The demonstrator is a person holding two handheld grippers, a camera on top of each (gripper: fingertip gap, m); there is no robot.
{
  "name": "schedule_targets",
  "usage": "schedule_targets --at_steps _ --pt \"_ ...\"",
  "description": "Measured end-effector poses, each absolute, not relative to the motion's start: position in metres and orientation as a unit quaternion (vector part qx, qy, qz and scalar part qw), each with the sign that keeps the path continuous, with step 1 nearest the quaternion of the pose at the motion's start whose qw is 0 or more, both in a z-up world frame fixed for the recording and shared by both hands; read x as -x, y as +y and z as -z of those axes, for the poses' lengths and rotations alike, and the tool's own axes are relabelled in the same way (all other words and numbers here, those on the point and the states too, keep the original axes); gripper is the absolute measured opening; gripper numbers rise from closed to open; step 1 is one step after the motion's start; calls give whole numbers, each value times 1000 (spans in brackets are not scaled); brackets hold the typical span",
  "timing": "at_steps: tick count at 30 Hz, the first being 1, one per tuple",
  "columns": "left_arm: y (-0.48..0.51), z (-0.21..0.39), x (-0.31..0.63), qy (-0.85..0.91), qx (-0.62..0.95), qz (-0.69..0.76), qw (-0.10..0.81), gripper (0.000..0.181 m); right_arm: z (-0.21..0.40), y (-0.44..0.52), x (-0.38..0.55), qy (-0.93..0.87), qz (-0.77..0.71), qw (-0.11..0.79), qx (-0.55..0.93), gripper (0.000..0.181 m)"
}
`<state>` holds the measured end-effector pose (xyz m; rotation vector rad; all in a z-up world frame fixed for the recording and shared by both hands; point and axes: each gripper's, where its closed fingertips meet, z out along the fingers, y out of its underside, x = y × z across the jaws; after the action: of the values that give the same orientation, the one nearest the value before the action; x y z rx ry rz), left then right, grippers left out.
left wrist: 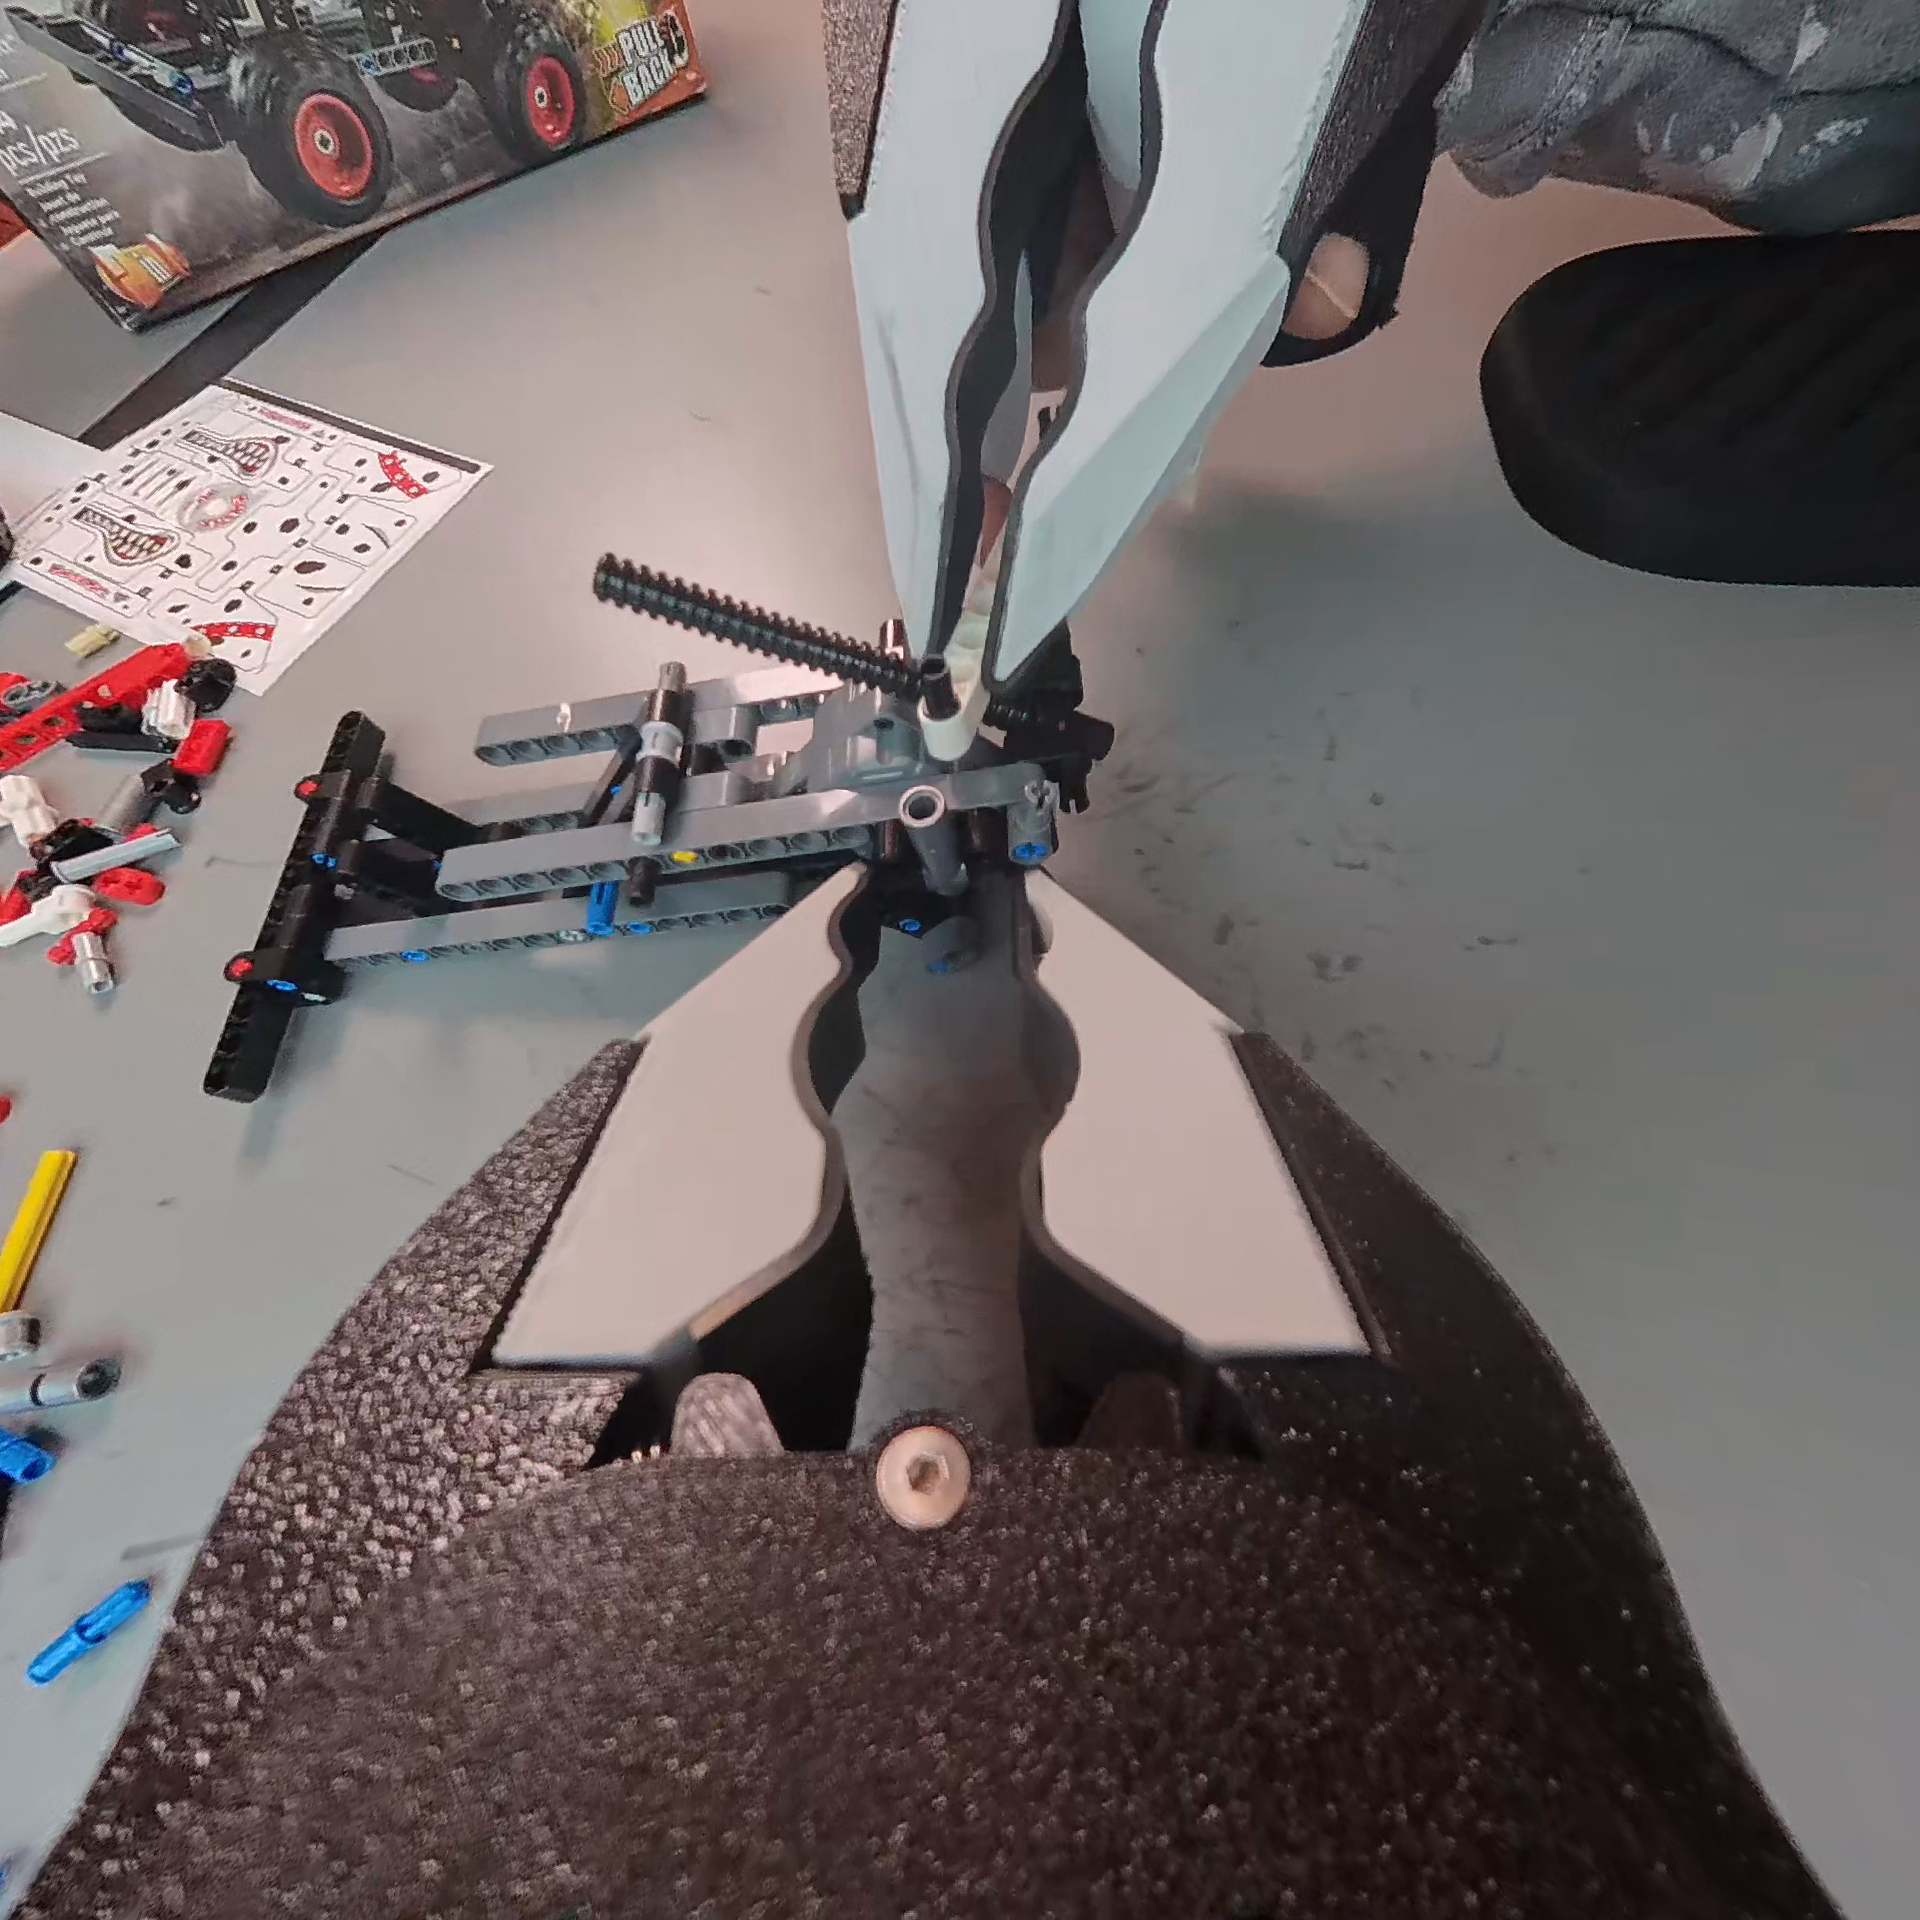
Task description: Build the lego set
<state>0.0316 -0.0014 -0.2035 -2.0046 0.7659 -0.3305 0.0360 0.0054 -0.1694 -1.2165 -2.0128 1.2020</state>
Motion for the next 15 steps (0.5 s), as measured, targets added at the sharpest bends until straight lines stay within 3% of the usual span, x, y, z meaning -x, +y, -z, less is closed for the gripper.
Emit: schedule_targets --at_steps 10,15 --pt "-8 204 -32 328 810 138 465 28 165 -18 -38 -816 -363 218 394 7" --pt "-9 208 -35 329 816 139 454 49 174 -22 -36 -838 -341 187 383 7"
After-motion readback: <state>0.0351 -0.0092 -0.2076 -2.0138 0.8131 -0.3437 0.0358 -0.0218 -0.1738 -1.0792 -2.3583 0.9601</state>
